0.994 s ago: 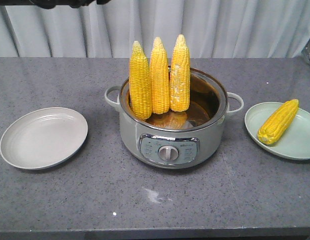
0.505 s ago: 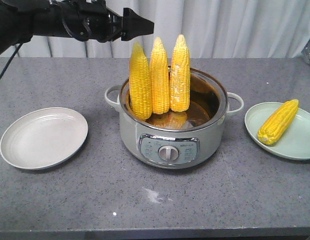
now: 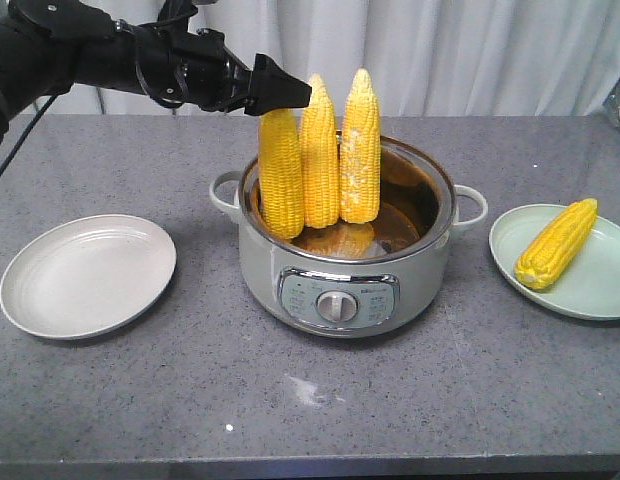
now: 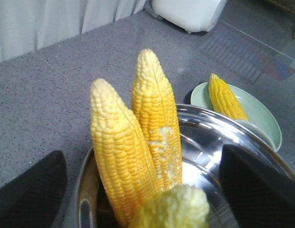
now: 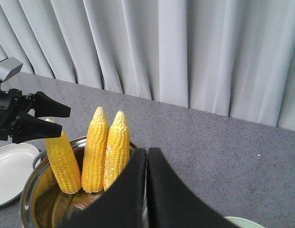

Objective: Distribute corn equally
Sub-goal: 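Reach the left gripper over the pot toward a corn cob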

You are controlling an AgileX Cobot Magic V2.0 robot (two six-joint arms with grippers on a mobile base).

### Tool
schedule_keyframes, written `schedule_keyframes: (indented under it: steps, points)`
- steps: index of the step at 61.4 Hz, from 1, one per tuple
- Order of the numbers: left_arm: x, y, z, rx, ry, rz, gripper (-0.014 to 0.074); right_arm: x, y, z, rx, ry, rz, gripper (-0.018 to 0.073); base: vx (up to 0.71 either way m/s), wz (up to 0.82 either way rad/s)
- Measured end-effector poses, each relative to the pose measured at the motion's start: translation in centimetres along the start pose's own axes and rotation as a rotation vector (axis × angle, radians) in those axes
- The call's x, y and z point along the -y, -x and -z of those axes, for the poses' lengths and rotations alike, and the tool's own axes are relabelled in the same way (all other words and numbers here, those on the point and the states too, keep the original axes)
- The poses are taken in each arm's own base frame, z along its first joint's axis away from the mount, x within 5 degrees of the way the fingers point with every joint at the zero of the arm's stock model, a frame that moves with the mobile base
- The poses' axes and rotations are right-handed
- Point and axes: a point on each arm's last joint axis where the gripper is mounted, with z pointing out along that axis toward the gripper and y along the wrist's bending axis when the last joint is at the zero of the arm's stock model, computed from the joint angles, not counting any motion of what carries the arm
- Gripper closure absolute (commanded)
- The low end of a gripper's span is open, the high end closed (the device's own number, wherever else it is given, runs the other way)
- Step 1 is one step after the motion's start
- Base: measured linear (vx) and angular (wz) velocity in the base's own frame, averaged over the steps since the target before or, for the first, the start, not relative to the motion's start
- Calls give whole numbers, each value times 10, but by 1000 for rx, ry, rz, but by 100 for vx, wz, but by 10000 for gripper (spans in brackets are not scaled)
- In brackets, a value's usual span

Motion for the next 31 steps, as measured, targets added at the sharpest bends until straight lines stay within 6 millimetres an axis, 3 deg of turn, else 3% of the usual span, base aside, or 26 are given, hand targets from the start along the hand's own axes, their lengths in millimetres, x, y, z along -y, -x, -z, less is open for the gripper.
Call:
schedule_keyframes:
  steps: [24, 31]
  points:
    - [2, -3, 0, -35, -17, -11, 12, 0, 0, 0, 0, 0, 0, 568, 0, 0]
    - [2, -3, 0, -38, -16, -14, 57, 0, 0, 0, 0, 0, 0, 568, 0, 0]
